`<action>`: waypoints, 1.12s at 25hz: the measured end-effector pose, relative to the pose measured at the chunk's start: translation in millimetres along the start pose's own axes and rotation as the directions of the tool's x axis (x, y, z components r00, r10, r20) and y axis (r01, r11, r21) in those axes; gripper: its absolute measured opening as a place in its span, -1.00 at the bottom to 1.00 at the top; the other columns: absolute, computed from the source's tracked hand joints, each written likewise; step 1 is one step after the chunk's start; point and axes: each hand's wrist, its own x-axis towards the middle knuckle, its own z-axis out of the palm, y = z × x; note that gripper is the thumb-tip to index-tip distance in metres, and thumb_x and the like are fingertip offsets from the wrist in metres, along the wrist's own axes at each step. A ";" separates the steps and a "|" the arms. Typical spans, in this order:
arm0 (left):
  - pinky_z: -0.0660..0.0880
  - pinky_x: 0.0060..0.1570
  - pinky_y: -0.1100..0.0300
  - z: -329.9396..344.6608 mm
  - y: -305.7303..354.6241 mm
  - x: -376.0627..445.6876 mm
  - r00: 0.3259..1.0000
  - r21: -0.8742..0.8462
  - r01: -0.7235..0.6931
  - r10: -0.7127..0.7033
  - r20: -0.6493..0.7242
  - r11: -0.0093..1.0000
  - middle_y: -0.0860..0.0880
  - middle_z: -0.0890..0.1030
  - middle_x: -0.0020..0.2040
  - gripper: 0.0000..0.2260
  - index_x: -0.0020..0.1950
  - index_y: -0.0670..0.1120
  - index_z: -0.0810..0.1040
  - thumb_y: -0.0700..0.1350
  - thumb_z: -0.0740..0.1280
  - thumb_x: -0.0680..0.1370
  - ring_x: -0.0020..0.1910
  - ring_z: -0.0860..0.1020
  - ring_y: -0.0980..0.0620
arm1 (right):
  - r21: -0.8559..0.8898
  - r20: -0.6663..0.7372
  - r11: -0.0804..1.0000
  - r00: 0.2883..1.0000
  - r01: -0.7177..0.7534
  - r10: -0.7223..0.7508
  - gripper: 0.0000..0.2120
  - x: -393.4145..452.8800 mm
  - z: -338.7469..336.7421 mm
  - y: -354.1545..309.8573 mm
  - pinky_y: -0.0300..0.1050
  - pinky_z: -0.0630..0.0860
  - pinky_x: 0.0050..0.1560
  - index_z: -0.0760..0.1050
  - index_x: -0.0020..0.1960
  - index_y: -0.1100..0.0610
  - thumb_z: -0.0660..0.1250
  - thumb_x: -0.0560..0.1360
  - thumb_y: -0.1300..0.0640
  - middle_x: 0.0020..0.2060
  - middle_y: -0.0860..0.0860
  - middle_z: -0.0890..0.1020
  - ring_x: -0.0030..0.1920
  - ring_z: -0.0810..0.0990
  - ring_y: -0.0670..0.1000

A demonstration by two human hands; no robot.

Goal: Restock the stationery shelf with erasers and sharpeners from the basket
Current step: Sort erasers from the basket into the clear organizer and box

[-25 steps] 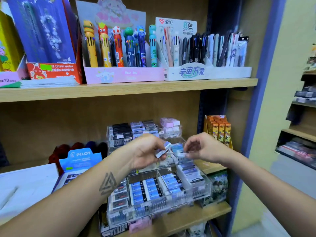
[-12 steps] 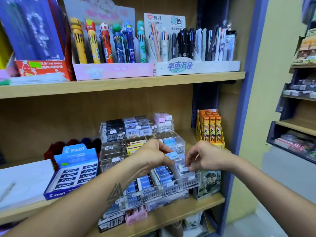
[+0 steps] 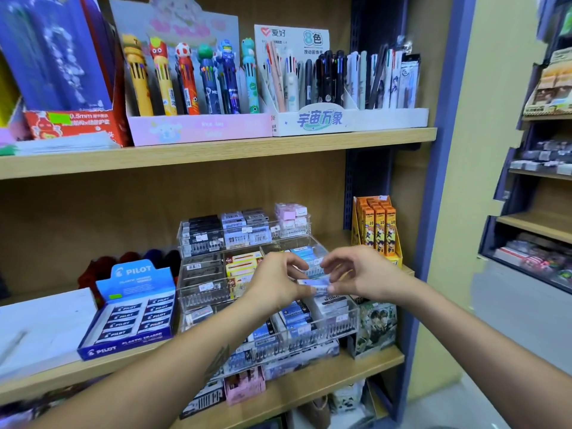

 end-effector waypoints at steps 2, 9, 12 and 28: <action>0.65 -0.05 -0.04 6.5 3.7 0.6 0.999 -0.122 0.048 -0.048 -0.002 0.991 -0.13 0.71 -0.24 -0.83 -0.02 -0.16 0.60 -0.19 0.54 0.46 -0.29 0.69 -0.07 | -0.039 -0.035 0.999 0.999 0.038 -0.039 -0.65 3.1 5.3 -1.0 -0.18 0.62 0.05 0.62 0.16 0.01 0.56 0.40 0.14 -0.04 -0.14 0.67 -0.04 0.65 -0.16; 0.68 -0.23 0.12 5.3 8.7 2.7 0.955 -0.527 0.294 -0.270 0.125 0.797 -0.32 0.63 -0.04 -0.95 0.03 -0.35 0.52 -0.38 0.30 0.59 -0.24 0.71 -0.22 | 0.045 -0.072 0.999 0.997 0.001 0.002 -0.69 7.9 2.8 5.3 -0.13 0.62 0.08 0.64 0.17 0.01 0.53 0.44 0.13 -0.07 -0.10 0.68 -0.07 0.66 -0.15; 0.67 -0.29 0.12 4.4 9.6 3.8 0.950 -0.579 0.306 -0.281 0.135 0.756 -0.35 0.63 -0.08 -0.94 0.04 -0.36 0.52 -0.40 0.31 0.58 -0.29 0.70 -0.22 | -0.099 -0.088 0.994 0.994 0.050 -0.059 -0.66 12.7 4.9 6.4 -0.13 0.61 0.05 0.64 0.18 0.02 0.55 0.41 0.13 -0.03 -0.12 0.62 -0.10 0.63 -0.13; 0.62 -0.09 0.06 7.8 -5.0 -1.1 0.998 0.378 -0.046 0.029 0.050 0.925 0.02 0.72 -0.17 -0.79 -0.13 -0.05 0.76 -0.29 0.38 0.44 -0.11 0.64 0.05 | -0.373 -0.238 0.927 0.961 0.047 -0.144 -0.81 11.2 33.4 16.5 -0.17 0.51 0.09 0.69 0.10 0.07 0.42 0.52 0.23 0.02 -0.08 0.60 0.05 0.58 -0.06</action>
